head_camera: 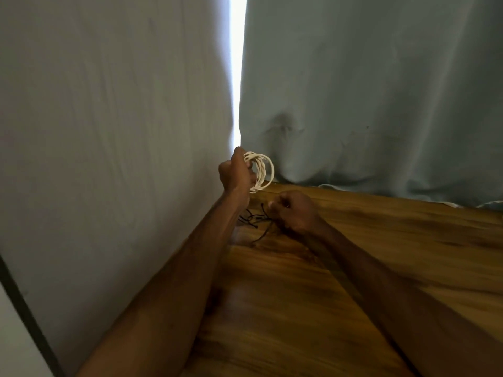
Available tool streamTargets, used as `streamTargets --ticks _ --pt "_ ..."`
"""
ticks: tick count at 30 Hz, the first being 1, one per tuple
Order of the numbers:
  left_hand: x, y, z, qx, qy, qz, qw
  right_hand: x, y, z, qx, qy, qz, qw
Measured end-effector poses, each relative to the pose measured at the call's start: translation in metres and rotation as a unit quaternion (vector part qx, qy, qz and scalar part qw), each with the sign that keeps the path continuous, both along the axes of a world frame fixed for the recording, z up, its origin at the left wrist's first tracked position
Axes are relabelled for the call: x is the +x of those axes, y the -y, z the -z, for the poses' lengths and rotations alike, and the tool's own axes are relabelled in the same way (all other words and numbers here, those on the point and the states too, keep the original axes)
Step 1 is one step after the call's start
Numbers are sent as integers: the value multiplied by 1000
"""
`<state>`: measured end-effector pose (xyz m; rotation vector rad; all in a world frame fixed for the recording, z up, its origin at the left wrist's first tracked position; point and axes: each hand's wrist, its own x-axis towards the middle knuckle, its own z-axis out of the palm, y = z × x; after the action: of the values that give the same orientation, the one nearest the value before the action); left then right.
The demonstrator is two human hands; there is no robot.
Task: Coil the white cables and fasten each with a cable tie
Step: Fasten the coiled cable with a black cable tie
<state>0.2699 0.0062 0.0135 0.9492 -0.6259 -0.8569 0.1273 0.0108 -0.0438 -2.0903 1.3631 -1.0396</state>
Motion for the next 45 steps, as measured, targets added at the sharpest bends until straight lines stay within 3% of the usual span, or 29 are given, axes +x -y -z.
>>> streamTargets --ticks 6,10,17,24,38,45 --pt "-3 2 5 6 4 -23 1000 8 25 -6 -5 -139 -59 989" --pt "-6 4 7 2 24 -21 999 8 26 -5 -4 -148 -61 987" --pt "-9 5 10 13 43 -25 999 3 19 -2 -53 -88 -25 994" --pt "-13 0 9 13 35 -2 999 -40 9 -30 63 66 -37 995" --pt "-18 -4 11 21 60 5 998 -62 -5 -19 74 81 -33 993" --pt "-41 -12 11 26 61 48 997 -102 -35 -35 104 180 -49 977"
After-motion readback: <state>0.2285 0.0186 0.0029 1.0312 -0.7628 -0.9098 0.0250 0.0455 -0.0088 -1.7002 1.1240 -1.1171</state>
